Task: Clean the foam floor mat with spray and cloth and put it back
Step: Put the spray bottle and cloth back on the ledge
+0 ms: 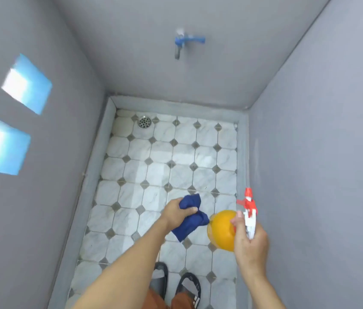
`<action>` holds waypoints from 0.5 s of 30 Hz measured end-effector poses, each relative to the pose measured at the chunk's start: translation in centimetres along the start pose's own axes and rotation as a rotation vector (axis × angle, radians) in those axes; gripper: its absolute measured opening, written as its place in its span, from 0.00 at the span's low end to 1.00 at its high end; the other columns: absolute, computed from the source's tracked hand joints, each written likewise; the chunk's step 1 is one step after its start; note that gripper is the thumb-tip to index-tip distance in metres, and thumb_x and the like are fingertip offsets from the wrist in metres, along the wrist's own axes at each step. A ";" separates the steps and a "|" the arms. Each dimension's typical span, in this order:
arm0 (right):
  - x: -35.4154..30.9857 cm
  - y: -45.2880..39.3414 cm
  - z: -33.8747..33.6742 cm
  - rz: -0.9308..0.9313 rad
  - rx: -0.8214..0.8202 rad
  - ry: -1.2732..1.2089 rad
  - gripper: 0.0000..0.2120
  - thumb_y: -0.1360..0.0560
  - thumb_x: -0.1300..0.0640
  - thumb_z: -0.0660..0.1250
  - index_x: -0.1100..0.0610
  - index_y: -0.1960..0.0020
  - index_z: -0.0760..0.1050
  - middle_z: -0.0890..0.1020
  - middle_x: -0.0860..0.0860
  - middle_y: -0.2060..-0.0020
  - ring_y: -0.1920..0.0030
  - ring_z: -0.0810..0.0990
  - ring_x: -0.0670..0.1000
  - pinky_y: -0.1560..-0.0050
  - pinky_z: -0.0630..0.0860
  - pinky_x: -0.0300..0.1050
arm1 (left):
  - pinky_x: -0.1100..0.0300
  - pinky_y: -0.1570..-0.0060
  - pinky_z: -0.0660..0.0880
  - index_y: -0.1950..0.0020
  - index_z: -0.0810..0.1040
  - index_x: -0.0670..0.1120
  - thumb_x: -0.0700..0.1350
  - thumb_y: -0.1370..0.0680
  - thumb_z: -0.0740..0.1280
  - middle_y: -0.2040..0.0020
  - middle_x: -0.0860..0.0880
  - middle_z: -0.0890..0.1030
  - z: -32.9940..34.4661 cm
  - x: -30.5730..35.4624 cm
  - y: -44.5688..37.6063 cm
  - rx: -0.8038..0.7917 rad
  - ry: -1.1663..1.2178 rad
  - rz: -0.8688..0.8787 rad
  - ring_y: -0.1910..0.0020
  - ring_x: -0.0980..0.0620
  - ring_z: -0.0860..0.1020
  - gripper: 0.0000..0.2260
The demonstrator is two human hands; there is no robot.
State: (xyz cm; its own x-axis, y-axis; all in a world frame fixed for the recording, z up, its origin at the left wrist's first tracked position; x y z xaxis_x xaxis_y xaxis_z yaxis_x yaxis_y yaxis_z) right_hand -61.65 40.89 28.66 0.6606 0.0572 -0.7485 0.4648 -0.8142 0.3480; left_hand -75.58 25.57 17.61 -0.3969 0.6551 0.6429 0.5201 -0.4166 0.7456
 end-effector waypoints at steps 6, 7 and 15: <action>-23.5 3.1 -8.3 -0.108 0.138 -0.145 0.19 0.25 0.49 0.71 0.57 0.71 0.81 0.77 0.47 0.80 0.76 0.75 0.46 0.69 0.71 0.41 | 0.67 0.58 0.73 0.55 0.76 0.42 0.50 0.22 0.67 0.58 0.46 0.80 -12.1 19.9 14.6 0.140 0.098 0.212 0.59 0.54 0.78 0.11; -26.8 3.3 -9.3 -0.138 0.138 -0.168 0.19 0.24 0.51 0.70 0.58 0.71 0.81 0.77 0.49 0.80 0.76 0.75 0.47 0.67 0.72 0.46 | 0.66 0.56 0.73 0.54 0.76 0.41 0.48 0.21 0.66 0.57 0.46 0.80 -14.2 23.1 16.3 0.161 0.122 0.267 0.57 0.52 0.78 0.10; -48.1 1.4 -12.9 -0.360 0.143 -0.372 0.23 0.20 0.49 0.64 0.59 0.71 0.74 0.78 0.52 0.75 0.70 0.77 0.54 0.65 0.72 0.48 | 0.51 0.49 0.72 0.51 0.73 0.48 0.46 0.21 0.63 0.53 0.44 0.78 -27.8 41.2 20.9 0.212 0.562 0.346 0.51 0.45 0.77 0.02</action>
State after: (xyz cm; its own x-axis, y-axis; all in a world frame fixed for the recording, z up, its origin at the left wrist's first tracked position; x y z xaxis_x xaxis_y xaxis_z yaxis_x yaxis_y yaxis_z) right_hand -85.14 44.48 72.45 0.2088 0.1599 -0.9648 0.5213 -0.8529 -0.0286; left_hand -102.14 26.33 64.58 -0.4832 0.0564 0.8737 0.8015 -0.3731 0.4674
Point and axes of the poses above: each hand's wrist, its own y-axis away from the middle knuckle, its own z-axis out of the palm, x = y × z, the point moved 5 cm from there along -y, towards the middle knuckle
